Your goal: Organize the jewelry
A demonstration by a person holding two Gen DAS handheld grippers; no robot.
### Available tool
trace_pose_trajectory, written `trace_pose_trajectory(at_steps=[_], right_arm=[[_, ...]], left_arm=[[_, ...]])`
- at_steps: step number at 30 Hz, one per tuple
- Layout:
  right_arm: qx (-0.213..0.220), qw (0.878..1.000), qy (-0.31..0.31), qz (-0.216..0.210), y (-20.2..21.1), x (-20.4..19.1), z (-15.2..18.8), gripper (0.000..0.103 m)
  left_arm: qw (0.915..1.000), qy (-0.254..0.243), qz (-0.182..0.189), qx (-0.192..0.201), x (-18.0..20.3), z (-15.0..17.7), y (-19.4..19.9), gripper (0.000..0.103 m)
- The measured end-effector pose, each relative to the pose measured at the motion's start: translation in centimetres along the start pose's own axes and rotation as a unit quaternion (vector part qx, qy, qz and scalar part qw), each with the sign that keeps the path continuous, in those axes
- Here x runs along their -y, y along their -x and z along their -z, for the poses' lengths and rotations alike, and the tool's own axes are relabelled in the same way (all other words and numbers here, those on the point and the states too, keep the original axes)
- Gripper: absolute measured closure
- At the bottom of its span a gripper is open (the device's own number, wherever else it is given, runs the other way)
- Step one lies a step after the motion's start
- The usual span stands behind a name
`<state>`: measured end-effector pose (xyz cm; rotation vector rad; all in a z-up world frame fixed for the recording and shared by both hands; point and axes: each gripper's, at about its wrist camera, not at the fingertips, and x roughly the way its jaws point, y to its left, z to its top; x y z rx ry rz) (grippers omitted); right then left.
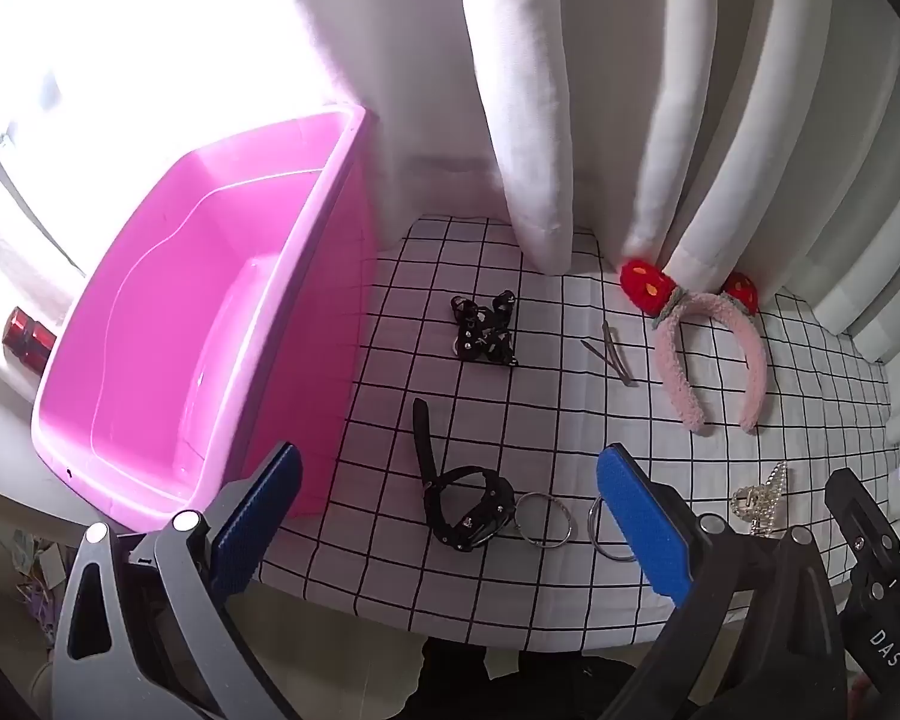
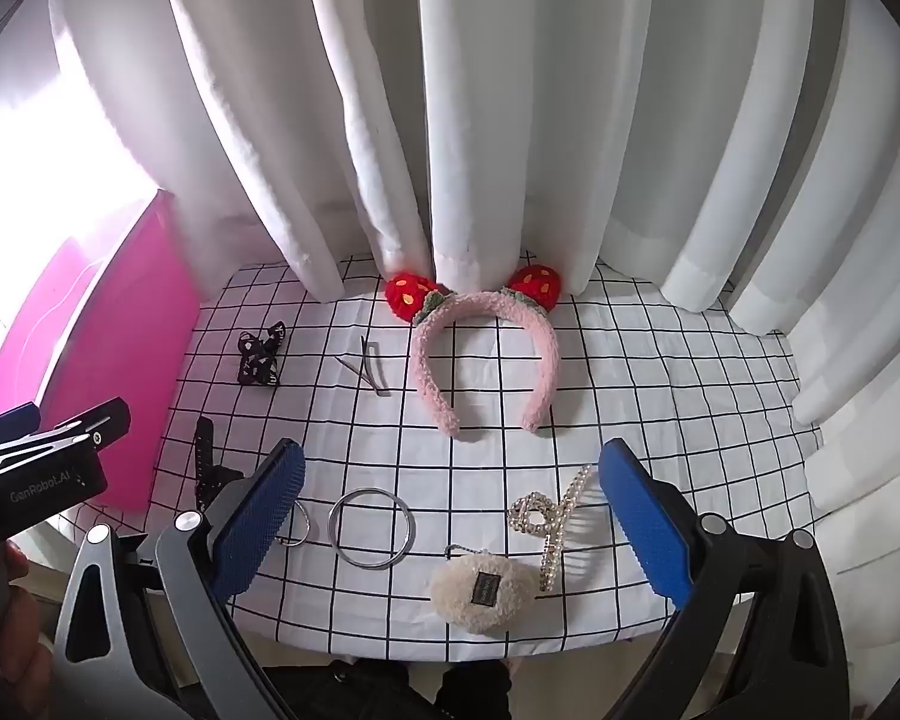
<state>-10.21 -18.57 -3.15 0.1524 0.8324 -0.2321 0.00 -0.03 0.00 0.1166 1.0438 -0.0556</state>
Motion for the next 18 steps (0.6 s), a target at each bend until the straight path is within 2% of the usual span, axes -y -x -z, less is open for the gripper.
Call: trace_pose_trajectory(at_steps=[18], right_arm=[[0.003,1.000,0.000,-0.001,0.21,-0.04,0.01,0.009]], left_arm=[[1.0000,0.000,0.001,0.002,-0.10,-0.01,0.13,0.006]])
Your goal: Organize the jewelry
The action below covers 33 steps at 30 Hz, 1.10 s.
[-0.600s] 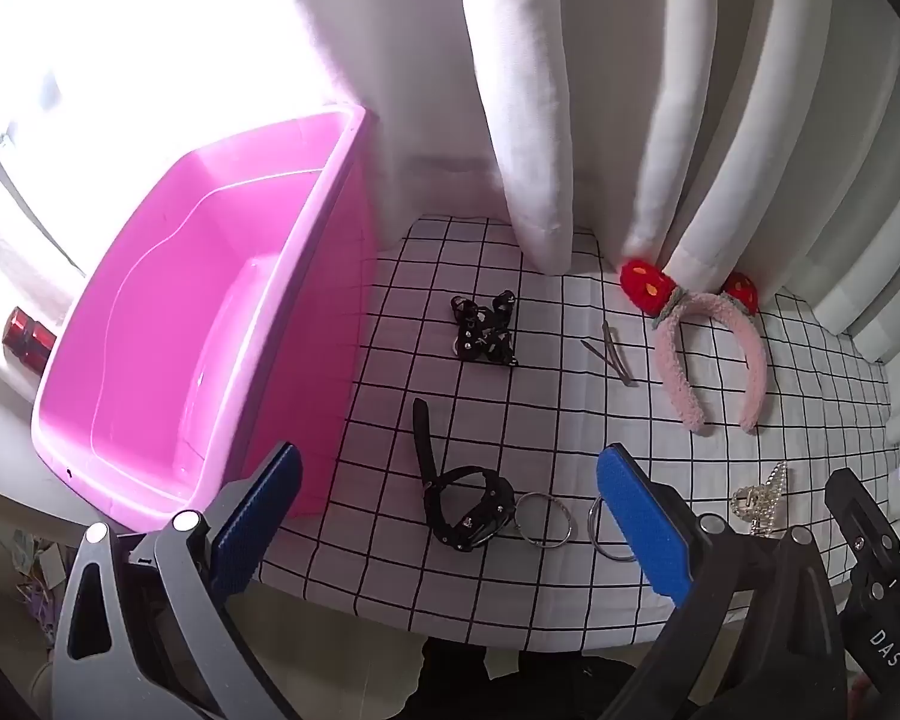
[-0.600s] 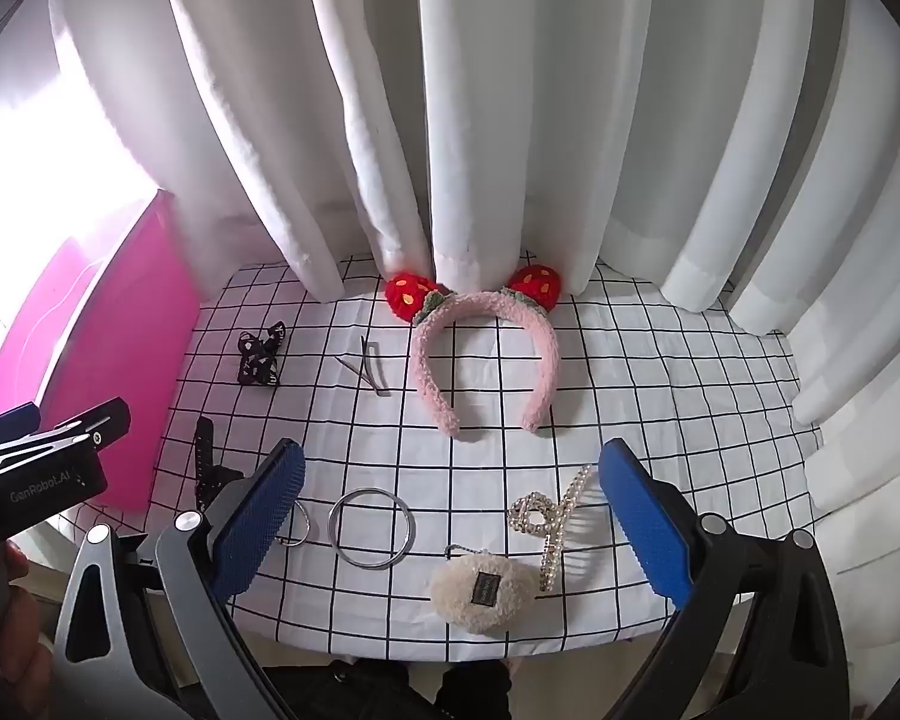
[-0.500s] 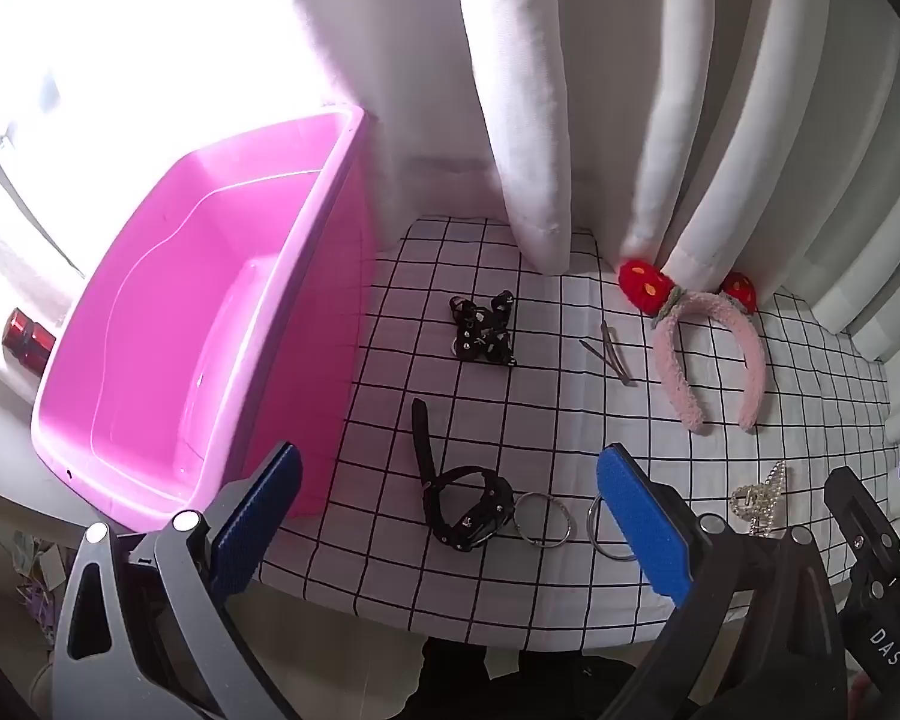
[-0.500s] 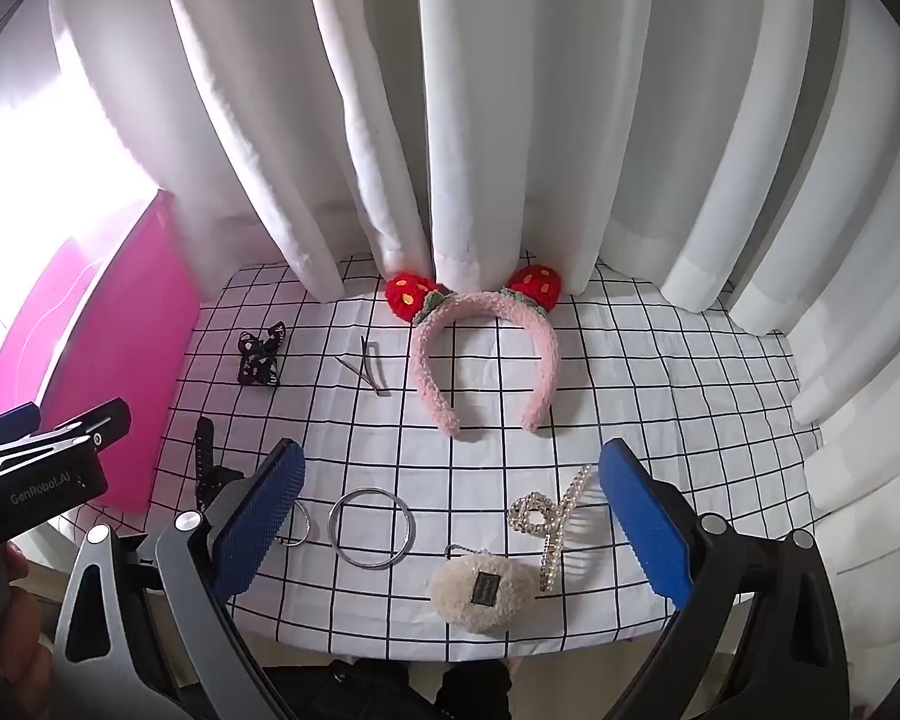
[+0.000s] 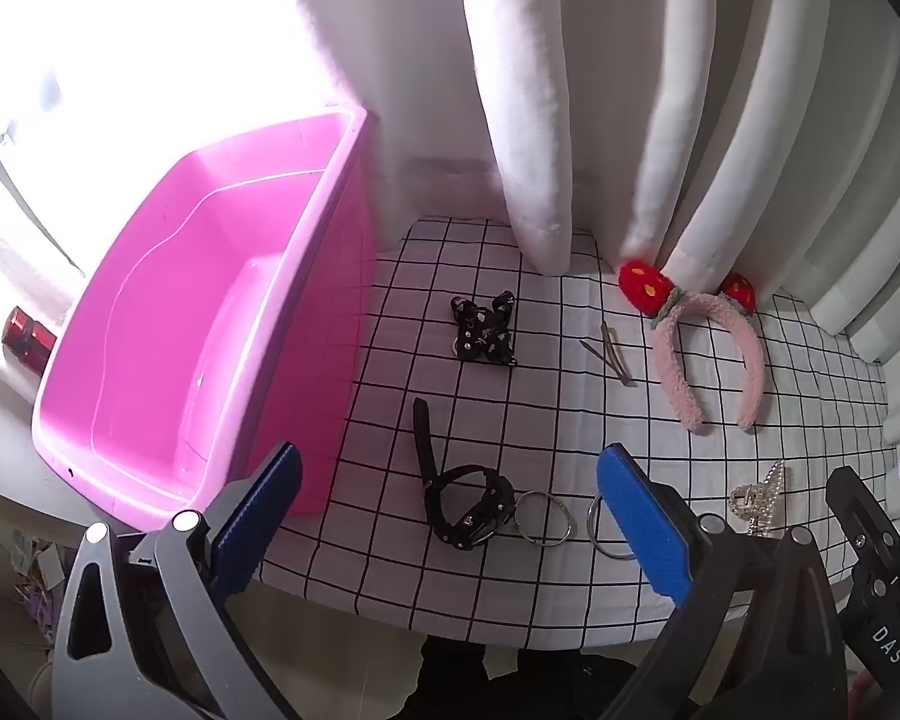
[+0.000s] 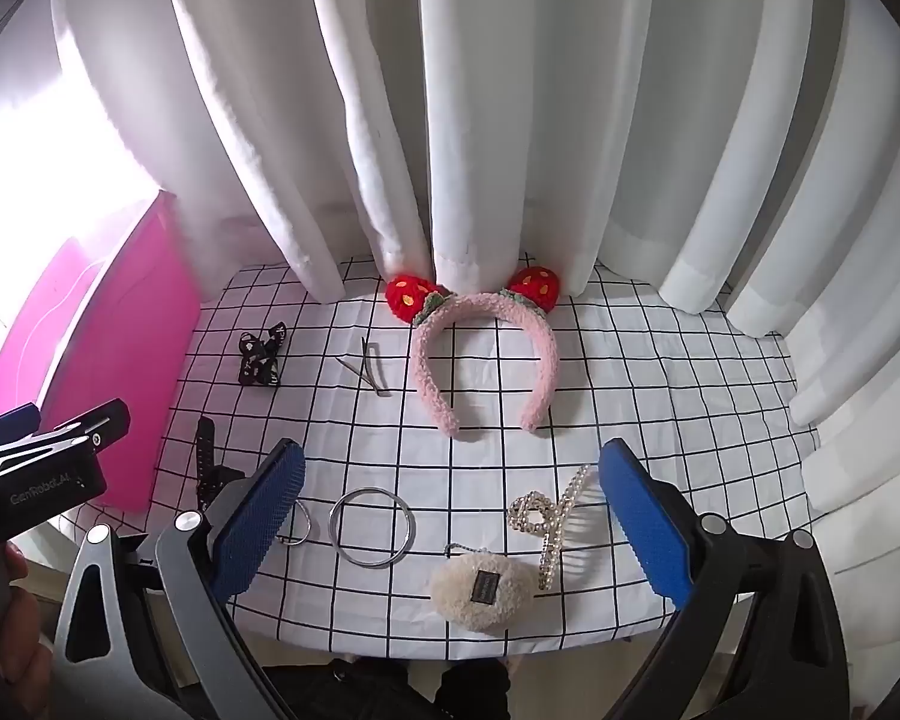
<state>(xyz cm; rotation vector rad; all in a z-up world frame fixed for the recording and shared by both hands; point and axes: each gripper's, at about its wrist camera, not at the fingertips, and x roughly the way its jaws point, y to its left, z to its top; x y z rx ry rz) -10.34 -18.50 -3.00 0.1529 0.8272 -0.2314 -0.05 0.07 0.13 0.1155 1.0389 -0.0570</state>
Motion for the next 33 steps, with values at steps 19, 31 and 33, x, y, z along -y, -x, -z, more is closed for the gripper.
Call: trace_pose_trajectory(at_steps=[19,31,33], right_arm=[[0.003,1.000,0.000,0.001,0.25,0.08,-0.17,0.009],[0.003,1.000,0.000,0.001,0.18,0.03,-0.21,0.009],[0.003,1.000,0.000,0.002,0.16,0.02,-0.17,0.009]], left_arm=[[1.0000,0.001,0.000,0.003,-0.20,-0.03,0.12,0.006],[1.0000,0.000,0.000,0.002,-0.23,-0.07,0.14,0.006],[1.0000,0.000,0.000,0.002,-0.22,-0.04,0.12,0.006]])
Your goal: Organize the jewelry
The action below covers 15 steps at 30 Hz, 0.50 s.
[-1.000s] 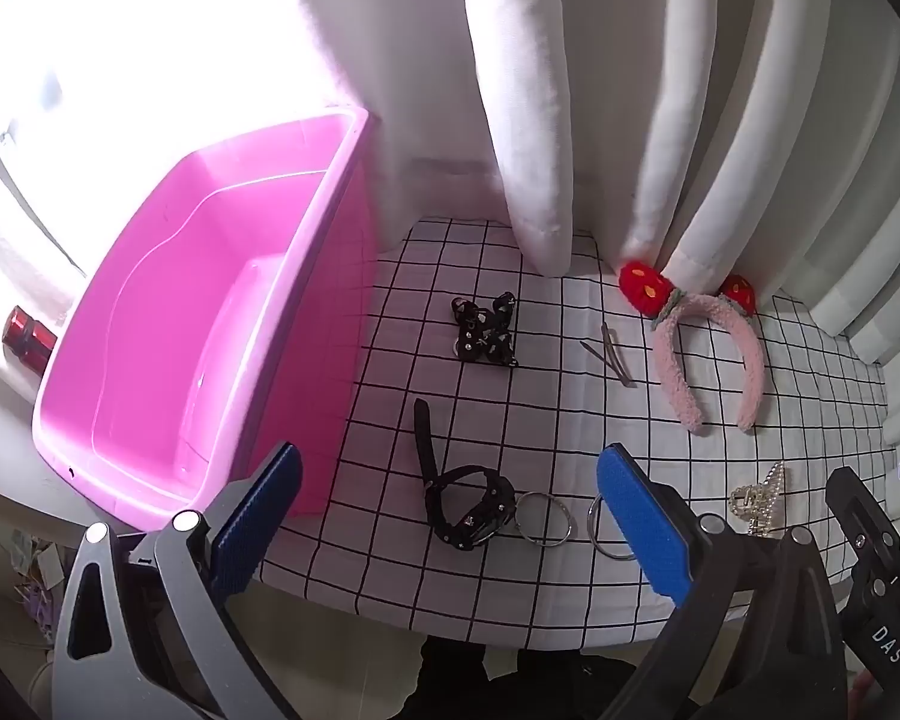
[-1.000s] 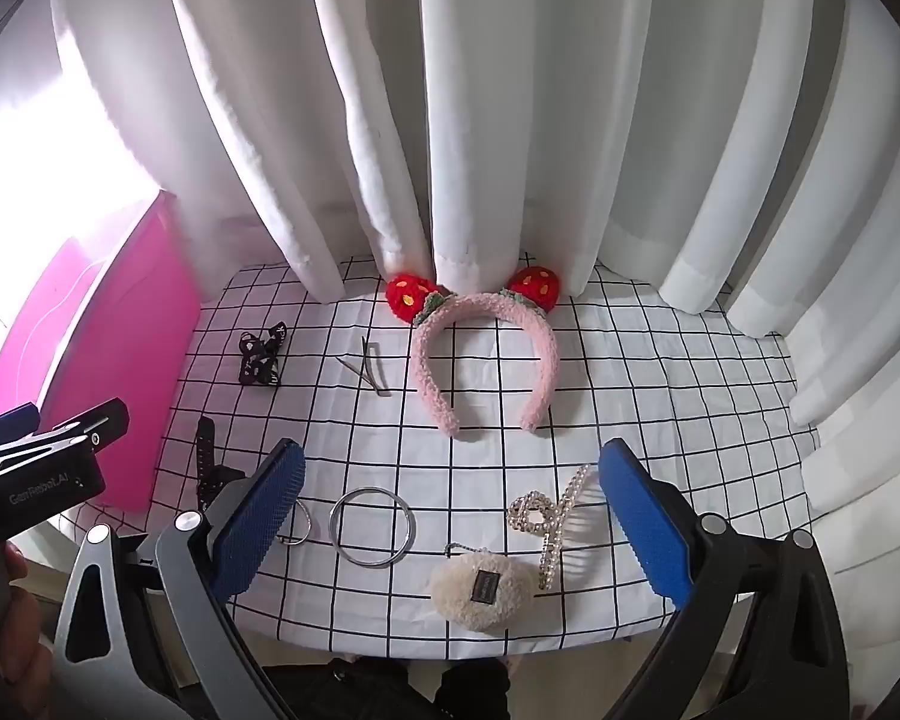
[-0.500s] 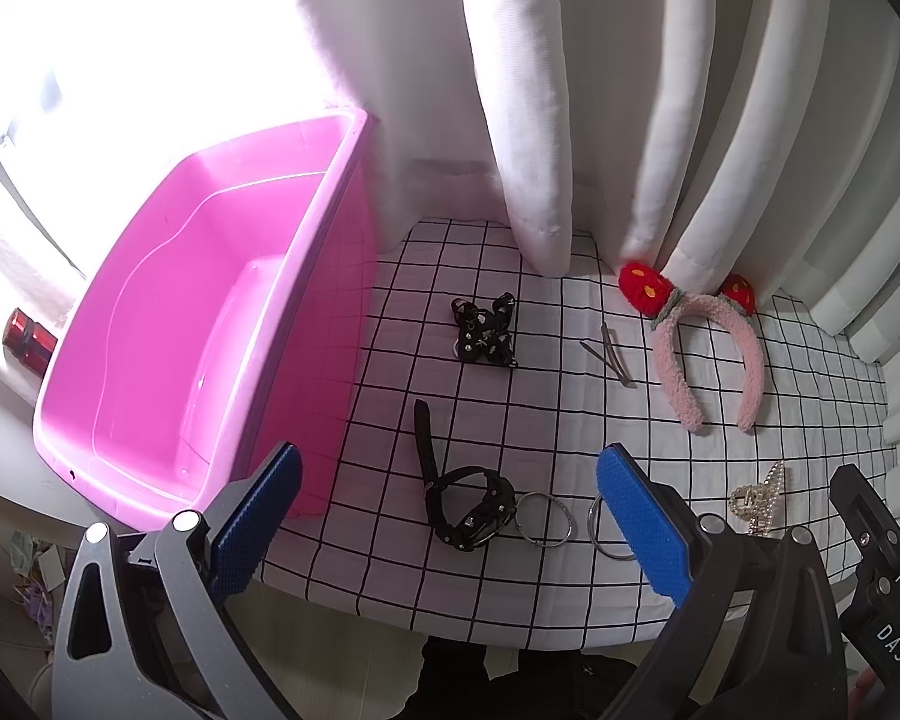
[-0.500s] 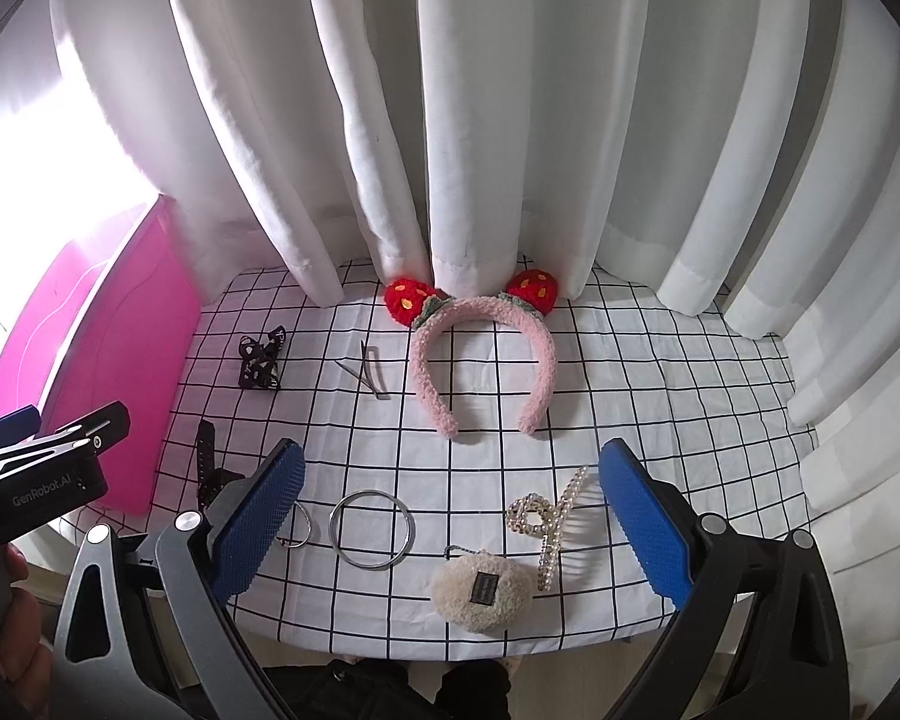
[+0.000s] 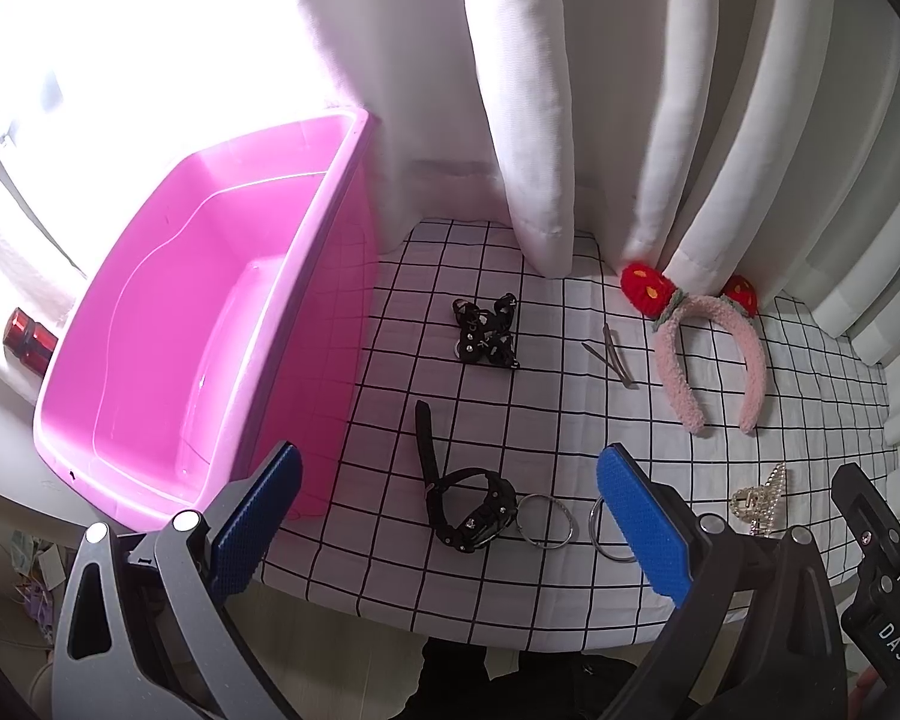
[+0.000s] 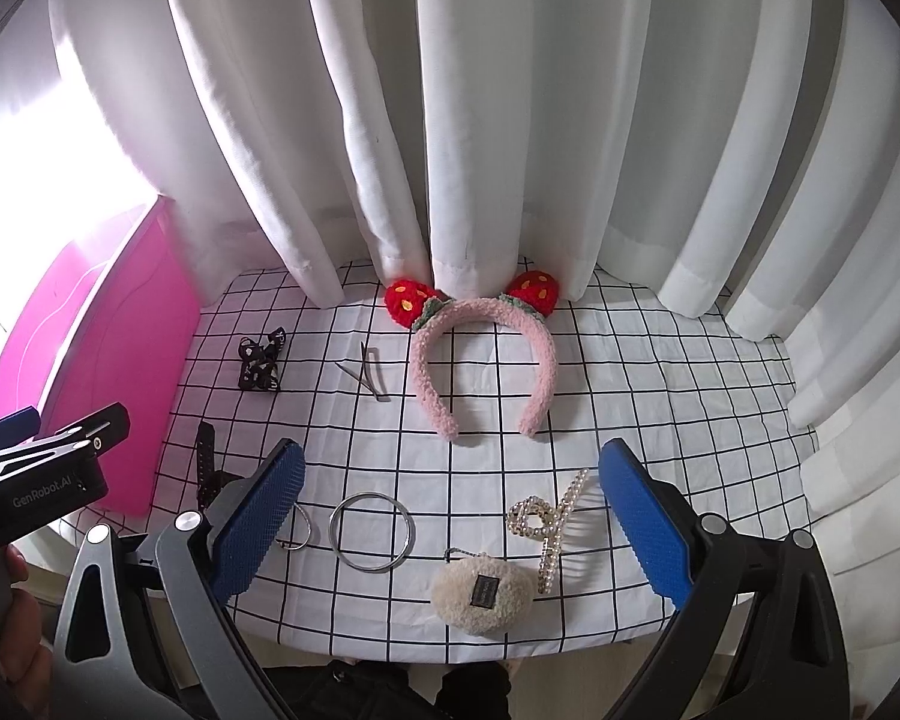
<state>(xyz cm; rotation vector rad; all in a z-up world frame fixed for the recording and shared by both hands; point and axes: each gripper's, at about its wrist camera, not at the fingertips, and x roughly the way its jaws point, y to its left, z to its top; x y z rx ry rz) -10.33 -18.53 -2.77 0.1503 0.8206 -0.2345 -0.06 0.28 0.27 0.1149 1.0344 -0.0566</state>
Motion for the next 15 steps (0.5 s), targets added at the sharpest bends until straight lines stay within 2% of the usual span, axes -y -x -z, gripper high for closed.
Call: trace_pose_trajectory(at_steps=[15], right_arm=[[-0.001,1.000,-0.003,0.000,-0.06,0.08,0.03,0.009]], left_arm=[[1.0000,0.000,-0.001,-0.001,0.02,-0.03,-0.02,0.006]])
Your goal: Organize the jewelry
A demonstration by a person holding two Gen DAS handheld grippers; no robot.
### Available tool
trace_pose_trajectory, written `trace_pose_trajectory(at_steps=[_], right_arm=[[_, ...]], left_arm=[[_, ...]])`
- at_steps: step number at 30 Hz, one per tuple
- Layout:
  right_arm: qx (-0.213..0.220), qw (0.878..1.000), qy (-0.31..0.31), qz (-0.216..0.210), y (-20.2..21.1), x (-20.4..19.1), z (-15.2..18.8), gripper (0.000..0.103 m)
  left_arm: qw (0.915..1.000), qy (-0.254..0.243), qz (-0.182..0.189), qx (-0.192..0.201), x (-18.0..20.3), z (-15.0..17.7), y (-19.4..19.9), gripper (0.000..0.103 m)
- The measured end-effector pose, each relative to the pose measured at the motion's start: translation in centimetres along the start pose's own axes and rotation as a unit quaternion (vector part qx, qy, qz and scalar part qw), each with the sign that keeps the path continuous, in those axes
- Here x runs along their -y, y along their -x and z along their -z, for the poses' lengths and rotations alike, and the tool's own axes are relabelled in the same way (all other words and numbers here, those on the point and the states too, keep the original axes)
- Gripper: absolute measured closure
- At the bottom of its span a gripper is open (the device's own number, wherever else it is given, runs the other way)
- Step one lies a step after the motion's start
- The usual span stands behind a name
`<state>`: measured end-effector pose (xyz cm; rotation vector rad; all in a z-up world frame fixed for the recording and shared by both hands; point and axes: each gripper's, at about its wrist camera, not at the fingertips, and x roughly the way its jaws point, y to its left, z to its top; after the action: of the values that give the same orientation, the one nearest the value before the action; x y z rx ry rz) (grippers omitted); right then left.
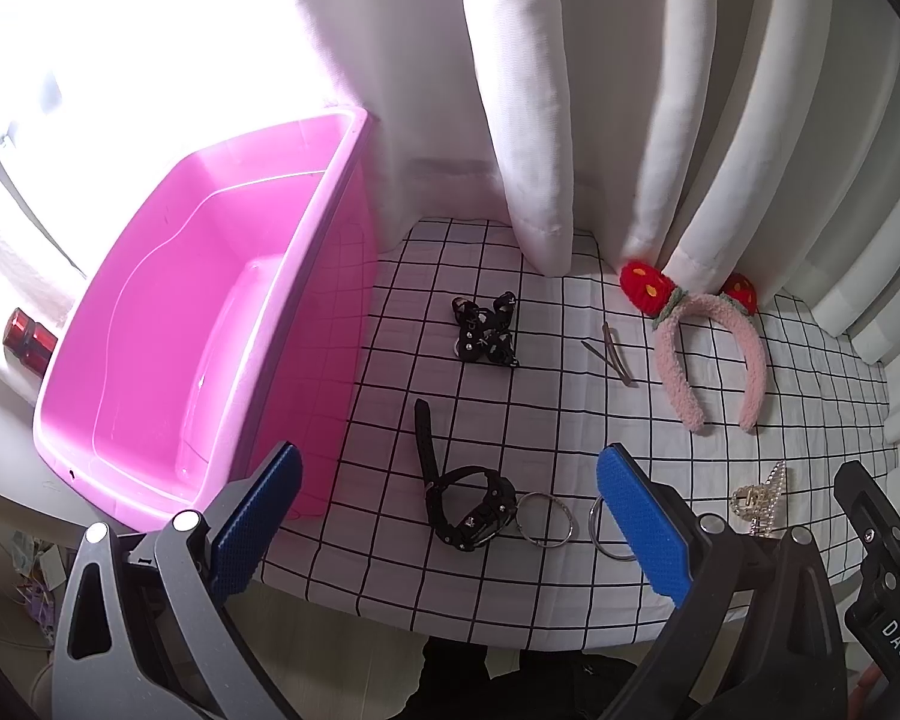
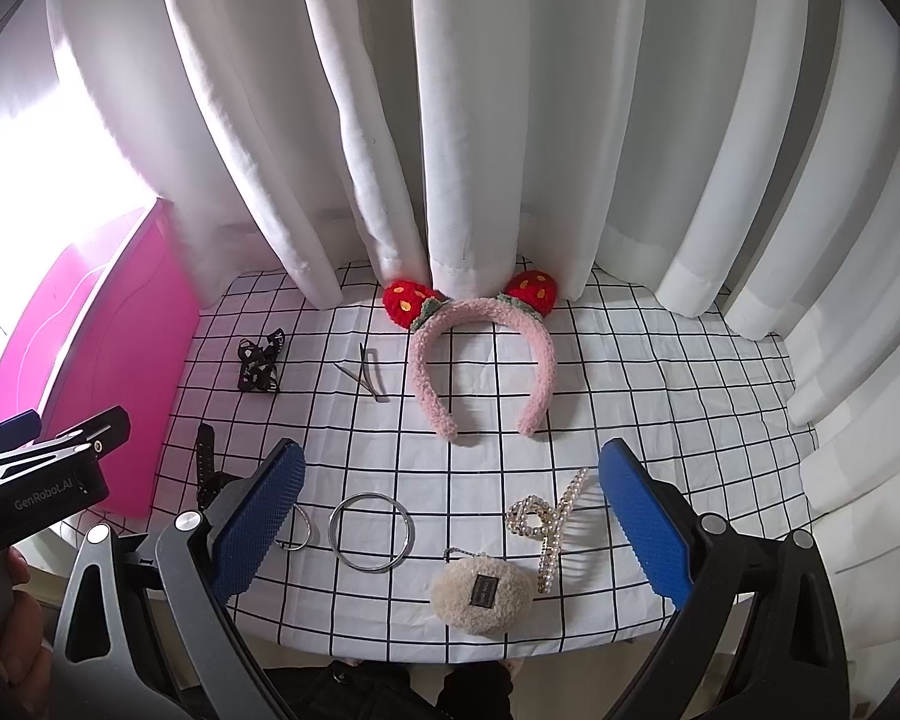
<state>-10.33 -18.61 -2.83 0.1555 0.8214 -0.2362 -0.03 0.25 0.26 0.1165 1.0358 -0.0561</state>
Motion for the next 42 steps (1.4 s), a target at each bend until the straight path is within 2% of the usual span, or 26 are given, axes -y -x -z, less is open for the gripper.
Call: trace_pose_trajectory(at_steps=[10,17,23,31,42], right_arm=[[-0.021,0.999,-0.028,0.002,-1.3,2.1,1.5,0.009],[-0.054,0.997,-0.058,-0.004,-3.3,4.3,4.5,0.009],[-0.085,0.993,-0.080,-0.011,-5.4,5.5,6.8,0.009],[-0.101,0.990,-0.095,-0.003,-7.3,6.6,8.8,0.009],[-0.128,0.986,-0.101,0.015,-9.8,7.1,10.5,0.009]], left_arm=[[0.9998,0.001,0.004,-0.017,-1.0,1.9,-2.1,0.006],[0.9986,0.001,0.017,-0.050,-2.1,4.4,-4.8,0.006],[0.9975,-0.021,0.020,-0.065,-1.8,6.3,-6.9,0.006],[0.9970,-0.016,0.037,-0.067,-2.0,7.1,-9.3,0.006],[0.9964,-0.014,0.030,-0.078,-1.8,7.9,-12.6,0.006]])
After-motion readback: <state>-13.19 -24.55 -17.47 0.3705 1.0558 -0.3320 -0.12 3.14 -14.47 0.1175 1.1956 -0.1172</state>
